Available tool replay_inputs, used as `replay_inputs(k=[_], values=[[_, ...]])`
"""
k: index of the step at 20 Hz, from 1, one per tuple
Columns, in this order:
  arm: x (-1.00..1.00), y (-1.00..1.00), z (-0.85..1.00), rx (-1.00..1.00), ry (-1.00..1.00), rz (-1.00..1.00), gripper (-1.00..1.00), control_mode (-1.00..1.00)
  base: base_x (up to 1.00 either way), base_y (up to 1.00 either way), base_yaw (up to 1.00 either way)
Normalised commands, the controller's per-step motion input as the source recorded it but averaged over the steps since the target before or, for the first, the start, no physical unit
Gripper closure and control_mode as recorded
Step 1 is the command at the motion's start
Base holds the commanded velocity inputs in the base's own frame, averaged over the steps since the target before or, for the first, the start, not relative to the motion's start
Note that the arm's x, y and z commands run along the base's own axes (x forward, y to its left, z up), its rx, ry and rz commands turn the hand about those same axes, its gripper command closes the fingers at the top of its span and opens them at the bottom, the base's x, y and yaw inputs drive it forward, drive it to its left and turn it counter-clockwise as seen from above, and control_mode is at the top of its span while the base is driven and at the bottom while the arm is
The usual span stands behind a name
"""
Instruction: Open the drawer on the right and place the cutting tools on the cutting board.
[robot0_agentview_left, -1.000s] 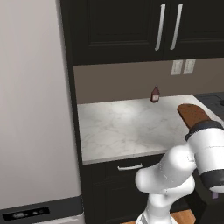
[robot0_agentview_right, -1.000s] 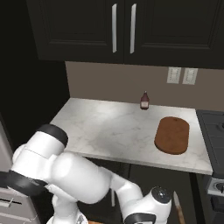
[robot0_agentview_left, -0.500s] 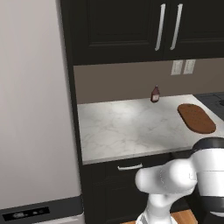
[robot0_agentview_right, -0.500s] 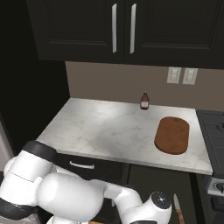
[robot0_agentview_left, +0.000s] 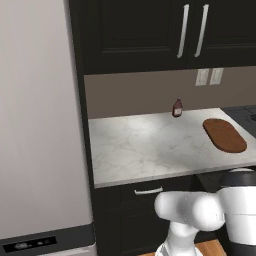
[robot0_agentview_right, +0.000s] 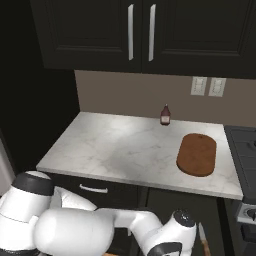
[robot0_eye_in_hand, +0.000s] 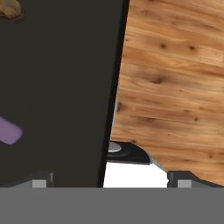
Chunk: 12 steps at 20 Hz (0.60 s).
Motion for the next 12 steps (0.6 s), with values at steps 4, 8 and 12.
replay_inputs(k=[4, 8, 12], values=[[0.00, 0.01, 0.26, -0.01, 0.14, 0.00, -1.00, -1.00, 0.00, 0.00, 0.00], [0.00, 0.00, 0.26, -0.01, 0.05, 0.00, -1.00, -1.00, 0.00, 0.00, 0.00], [0.00, 0.00, 0.31, -0.01, 0.00, 0.00, -1.00, -1.00, 0.00, 0.00, 0.00]])
